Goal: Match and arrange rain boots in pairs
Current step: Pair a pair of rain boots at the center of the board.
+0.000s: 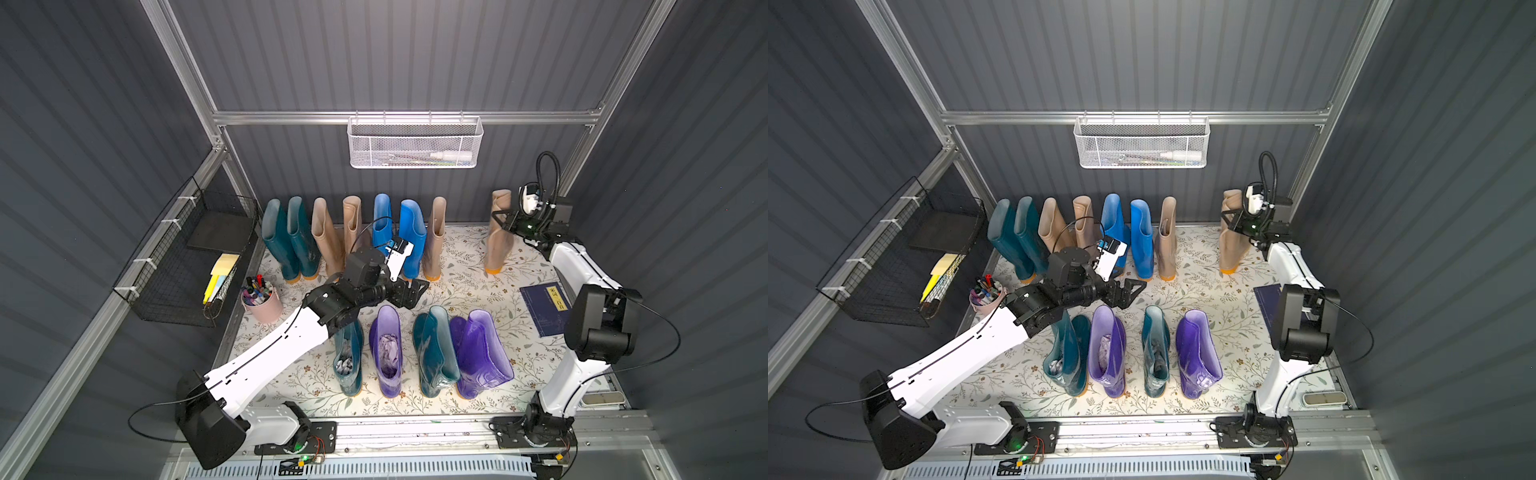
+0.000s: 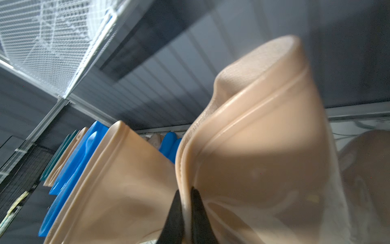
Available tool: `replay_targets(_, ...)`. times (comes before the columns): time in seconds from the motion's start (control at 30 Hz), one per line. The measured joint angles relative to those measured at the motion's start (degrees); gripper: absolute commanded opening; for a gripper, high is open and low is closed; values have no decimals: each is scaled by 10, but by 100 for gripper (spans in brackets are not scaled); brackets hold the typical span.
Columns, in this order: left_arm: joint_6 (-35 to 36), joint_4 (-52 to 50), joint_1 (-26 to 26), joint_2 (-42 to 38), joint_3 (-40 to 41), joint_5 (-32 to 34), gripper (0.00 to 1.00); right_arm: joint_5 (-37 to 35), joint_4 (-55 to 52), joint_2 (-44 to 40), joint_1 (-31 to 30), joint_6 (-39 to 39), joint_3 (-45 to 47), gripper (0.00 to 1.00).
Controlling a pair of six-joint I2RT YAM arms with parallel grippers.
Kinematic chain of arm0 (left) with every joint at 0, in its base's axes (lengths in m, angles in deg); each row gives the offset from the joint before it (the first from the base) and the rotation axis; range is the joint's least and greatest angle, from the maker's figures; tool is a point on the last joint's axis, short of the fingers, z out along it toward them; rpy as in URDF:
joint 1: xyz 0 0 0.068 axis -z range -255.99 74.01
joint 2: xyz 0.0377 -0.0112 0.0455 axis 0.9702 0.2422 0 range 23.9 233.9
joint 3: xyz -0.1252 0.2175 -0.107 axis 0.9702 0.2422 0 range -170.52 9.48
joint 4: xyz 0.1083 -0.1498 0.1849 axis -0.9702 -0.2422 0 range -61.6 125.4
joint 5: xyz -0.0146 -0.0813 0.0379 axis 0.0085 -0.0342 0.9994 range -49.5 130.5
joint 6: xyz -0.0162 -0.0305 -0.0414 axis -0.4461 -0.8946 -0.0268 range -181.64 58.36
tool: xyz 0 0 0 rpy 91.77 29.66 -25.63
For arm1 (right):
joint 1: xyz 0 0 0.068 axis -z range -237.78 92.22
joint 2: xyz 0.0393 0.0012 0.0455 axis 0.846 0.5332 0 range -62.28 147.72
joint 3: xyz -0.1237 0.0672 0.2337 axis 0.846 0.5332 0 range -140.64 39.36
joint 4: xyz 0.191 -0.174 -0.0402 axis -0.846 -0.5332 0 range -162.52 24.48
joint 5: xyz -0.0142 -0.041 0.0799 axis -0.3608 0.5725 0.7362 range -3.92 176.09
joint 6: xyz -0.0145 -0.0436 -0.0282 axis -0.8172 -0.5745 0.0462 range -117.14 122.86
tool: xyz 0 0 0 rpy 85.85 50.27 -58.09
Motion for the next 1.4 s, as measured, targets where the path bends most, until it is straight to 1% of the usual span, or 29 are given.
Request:
replay_targets(0.17,0,-11,0,3,-15,0,89,41,16,7,-44,3,-1,2)
replay_targets(0.3,-1,-10,0,8,-25,-2,89,65,22,12,-67,3,-1,2)
replay_targets(0.5,-9,-9,0,8,-25,-2,89,79,26,12,-71,3,6,2)
replay_targets(0.8,-18,-8,0,8,-25,0,90,87,34,11,-73,3,22,7)
replay_targets(0.93,-18,-8,0,8,-25,0,90,87,35,11,-73,0,23,18)
replay_targets(1.07,-18,-8,0,8,-25,0,90,88,36,8,-74,-5,24,32)
replay_targets(1.17,-18,-8,0,8,-25,1,90,87,36,2,-75,-6,26,38)
replay_targets(1.4,-18,-8,0,8,-25,5,91,76,22,-28,-75,-12,29,47)
